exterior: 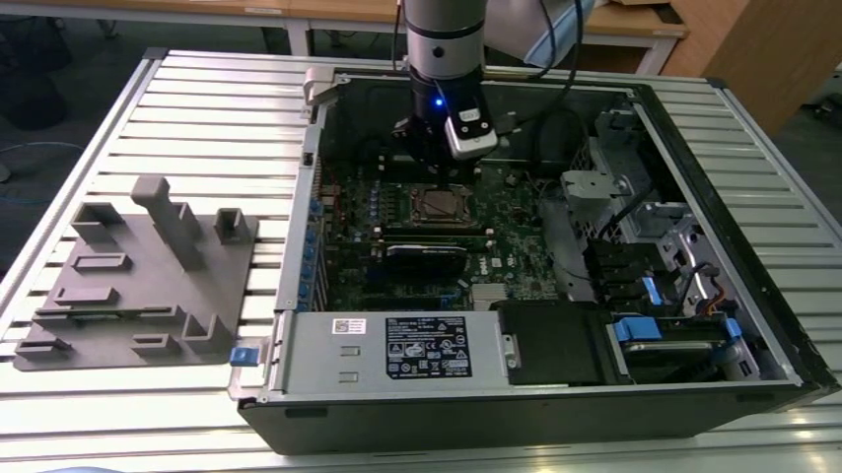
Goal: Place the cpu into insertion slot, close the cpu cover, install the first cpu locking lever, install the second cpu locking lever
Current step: 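Install the first cpu locking lever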
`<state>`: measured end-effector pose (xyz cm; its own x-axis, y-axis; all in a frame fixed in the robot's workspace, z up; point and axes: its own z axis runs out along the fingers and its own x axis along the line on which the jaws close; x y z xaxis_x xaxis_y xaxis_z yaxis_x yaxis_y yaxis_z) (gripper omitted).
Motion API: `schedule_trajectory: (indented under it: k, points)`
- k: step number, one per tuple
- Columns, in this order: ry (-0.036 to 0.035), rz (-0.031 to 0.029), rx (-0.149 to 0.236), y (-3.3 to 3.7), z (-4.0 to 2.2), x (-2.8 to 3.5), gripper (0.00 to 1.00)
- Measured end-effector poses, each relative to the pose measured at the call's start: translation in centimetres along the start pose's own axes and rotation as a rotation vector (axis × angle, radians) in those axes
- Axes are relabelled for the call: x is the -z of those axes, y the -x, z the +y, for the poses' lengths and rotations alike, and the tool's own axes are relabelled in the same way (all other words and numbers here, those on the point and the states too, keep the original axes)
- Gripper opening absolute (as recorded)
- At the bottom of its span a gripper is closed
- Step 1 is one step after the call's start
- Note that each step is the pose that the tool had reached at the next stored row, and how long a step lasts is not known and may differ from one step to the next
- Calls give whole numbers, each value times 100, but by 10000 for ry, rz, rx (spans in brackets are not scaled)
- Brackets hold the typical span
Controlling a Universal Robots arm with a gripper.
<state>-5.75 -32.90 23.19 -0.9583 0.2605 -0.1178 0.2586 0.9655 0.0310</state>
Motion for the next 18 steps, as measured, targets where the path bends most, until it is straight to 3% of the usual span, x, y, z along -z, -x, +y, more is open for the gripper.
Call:
schedule_trajectory:
  k: [18]
  points:
    - [1,0,0,5,1,43,11]
